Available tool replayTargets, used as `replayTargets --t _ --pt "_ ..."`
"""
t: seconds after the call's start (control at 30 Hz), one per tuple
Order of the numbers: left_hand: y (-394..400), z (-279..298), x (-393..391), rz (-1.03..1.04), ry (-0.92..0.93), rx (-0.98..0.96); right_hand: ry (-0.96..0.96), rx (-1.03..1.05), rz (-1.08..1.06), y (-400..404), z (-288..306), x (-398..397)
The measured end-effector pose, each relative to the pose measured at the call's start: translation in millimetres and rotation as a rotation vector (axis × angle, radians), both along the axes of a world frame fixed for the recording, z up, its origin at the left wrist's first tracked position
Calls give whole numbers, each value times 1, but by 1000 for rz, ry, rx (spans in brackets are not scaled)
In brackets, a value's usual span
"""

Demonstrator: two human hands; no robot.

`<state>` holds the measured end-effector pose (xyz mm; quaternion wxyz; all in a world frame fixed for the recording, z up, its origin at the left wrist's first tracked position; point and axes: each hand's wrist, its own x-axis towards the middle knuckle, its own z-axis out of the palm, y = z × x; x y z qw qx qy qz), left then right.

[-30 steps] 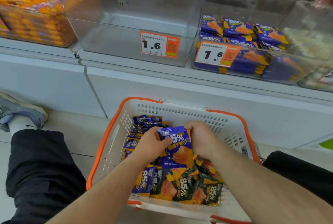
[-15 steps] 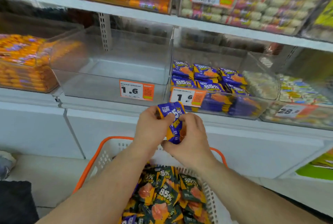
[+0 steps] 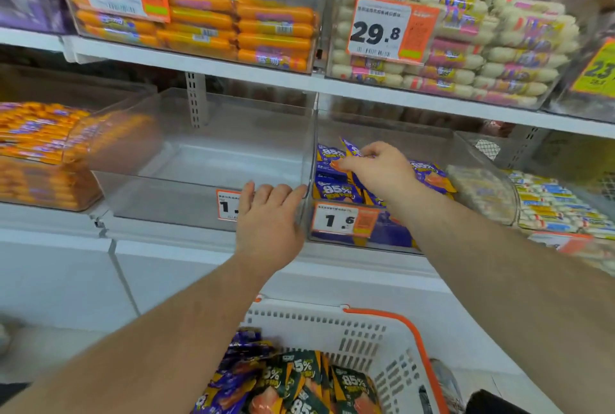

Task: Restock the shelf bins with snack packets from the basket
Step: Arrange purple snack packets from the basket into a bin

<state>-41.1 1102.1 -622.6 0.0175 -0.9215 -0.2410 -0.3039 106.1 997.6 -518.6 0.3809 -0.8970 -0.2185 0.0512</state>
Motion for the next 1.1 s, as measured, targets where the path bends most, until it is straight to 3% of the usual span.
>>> replayTargets --t 0.2,0.5,0.67,0.8,0.9,0.97,1.03,1.1 --pt "-1 -1 1 -2 -3 38 6 -327 217 29 -21 7" --pt "-1 -2 1 4 2 24 -112 -466 144 26 -36 -3" --pt "-4 5 0 -29 28 -31 -192 -437 69 26 -38 -8" --pt "-11 7 -11 -74 113 -172 -447 -245 59 19 -46 -14" --pt "-19 -15 -47 -171 -37 -267 -749 72 81 12 -61 -20" --pt "-27 -34 -77 -174 -65 -449 -835 328 29 7 -75 -37" --pt "-36 -52 -104 -110 28 -725 -804 499 37 0 -104 -66" --pt "-42 -75 -123 -33 107 -934 -538 496 110 -8 -144 -105"
